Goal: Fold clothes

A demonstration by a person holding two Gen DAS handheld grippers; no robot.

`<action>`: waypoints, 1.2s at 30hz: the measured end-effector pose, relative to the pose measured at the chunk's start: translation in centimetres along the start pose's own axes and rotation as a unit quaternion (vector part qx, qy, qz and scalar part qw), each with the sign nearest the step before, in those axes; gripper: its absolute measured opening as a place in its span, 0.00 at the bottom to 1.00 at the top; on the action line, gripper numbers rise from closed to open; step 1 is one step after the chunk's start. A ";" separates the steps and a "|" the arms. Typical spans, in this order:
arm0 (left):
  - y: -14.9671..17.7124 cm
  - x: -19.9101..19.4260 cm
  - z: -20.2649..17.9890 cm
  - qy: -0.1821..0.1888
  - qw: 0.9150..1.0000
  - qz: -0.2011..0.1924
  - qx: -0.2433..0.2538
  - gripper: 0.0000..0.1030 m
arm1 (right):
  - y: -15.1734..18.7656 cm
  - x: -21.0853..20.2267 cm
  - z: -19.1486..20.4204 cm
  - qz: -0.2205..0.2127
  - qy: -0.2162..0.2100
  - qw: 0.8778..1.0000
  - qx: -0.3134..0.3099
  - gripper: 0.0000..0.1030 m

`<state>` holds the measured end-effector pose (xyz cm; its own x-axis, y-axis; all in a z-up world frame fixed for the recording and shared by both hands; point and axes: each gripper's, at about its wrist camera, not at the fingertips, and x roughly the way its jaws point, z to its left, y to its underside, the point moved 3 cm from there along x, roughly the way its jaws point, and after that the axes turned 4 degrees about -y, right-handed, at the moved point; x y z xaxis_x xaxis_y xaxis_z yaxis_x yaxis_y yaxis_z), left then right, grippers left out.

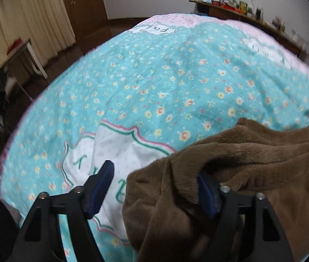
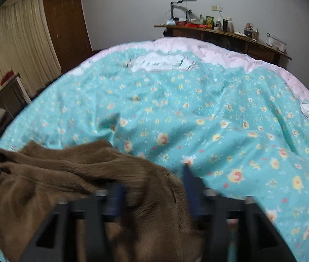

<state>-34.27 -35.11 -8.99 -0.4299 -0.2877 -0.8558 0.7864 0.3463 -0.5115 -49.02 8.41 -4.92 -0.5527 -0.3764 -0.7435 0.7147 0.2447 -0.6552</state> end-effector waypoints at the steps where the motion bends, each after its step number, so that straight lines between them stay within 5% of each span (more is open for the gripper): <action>1: 0.2 -0.4 0.4 0.009 1.000 -0.001 -0.007 0.77 | -0.1 -0.8 -0.1 -0.007 -0.007 1.000 0.003 0.59; 10: 2.4 -3.3 1.7 0.051 0.998 -0.018 -0.013 0.78 | 0.1 -3.9 0.7 -0.014 -0.028 0.999 0.003 0.60; 13: 2.5 -3.3 1.2 0.159 0.986 0.016 -0.040 0.78 | 0.5 -2.3 1.0 0.043 -0.105 0.993 0.026 0.60; 15: 2.5 -3.8 0.6 0.206 0.977 0.020 -0.046 0.78 | 0.5 -2.7 1.6 0.034 -0.103 0.994 0.005 0.60; 19: 2.4 -5.4 -1.3 0.157 0.987 -0.024 0.031 0.78 | 0.1 -3.6 2.1 0.010 -0.097 0.995 -0.014 0.60; 24: 2.7 -4.2 -2.7 0.088 0.990 -0.039 0.100 0.78 | -0.1 -4.4 -1.4 -0.018 -0.102 0.991 0.089 0.62; 27: 3.1 -2.5 -3.1 0.047 0.991 -0.031 0.117 0.78 | 0.3 -3.4 -2.6 0.007 -0.117 0.986 0.122 0.63; 30: 3.6 -0.4 -3.2 -0.004 0.992 -0.019 0.124 0.78 | 0.9 -3.6 -2.1 0.004 -0.101 0.991 0.088 0.63; 34: 3.3 -0.3 -2.2 -0.010 0.996 -0.032 0.086 0.78 | 1.5 -3.2 0.8 0.018 -0.092 0.996 -0.005 0.63; 36: 3.7 -0.5 -2.5 -0.025 0.993 -0.048 0.108 0.78 | 2.0 -2.5 3.1 0.030 -0.095 0.993 -0.063 0.63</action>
<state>-32.31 -31.45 -10.63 -0.4887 -0.3556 -0.7967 0.8223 0.1175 -0.5568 -44.87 7.06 -4.00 -0.4106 -0.5166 -0.7514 0.6789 0.3769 -0.6301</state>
